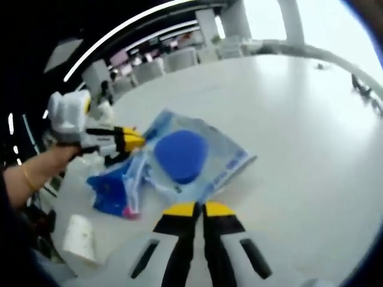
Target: Arrange the tabletop items into an orderly group along one side of the table until the central work area is clear of visible clutter.
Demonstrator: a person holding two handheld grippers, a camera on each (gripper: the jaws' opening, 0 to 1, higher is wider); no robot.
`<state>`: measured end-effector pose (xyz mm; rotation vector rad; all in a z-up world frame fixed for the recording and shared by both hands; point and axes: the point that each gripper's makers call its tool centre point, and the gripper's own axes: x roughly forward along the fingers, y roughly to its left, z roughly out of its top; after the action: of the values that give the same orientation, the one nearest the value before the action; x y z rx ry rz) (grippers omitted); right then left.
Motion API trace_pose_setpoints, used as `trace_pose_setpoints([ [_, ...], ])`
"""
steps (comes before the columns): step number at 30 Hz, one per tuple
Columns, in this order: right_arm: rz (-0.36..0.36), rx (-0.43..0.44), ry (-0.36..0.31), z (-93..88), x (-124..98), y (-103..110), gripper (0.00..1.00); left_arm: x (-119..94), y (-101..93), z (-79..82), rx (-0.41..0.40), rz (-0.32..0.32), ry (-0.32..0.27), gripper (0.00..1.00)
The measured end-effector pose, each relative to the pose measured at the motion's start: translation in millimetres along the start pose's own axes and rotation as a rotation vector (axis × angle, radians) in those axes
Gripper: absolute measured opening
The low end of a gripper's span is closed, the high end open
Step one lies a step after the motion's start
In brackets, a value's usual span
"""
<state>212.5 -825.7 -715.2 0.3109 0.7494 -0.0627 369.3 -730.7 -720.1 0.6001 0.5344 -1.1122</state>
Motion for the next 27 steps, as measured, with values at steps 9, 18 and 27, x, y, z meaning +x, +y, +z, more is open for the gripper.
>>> trace_pose_setpoints([
  [9, -0.033, -0.070, -0.033, 32.0, 4, -18, 0.00, -6, 1.5, 1.3, -0.070, 0.012, 0.000, 0.00],
  [18, -0.047, -0.134, -0.062, 62.8, 10, -30, 0.00, -13, -2.4, 1.1, -0.187, 0.018, 0.002, 0.00],
  [27, -0.046, -0.210, -0.093, 94.2, 22, -34, 0.00, -18, -5.3, -2.7, -0.267, 0.042, -0.007, 0.00],
])
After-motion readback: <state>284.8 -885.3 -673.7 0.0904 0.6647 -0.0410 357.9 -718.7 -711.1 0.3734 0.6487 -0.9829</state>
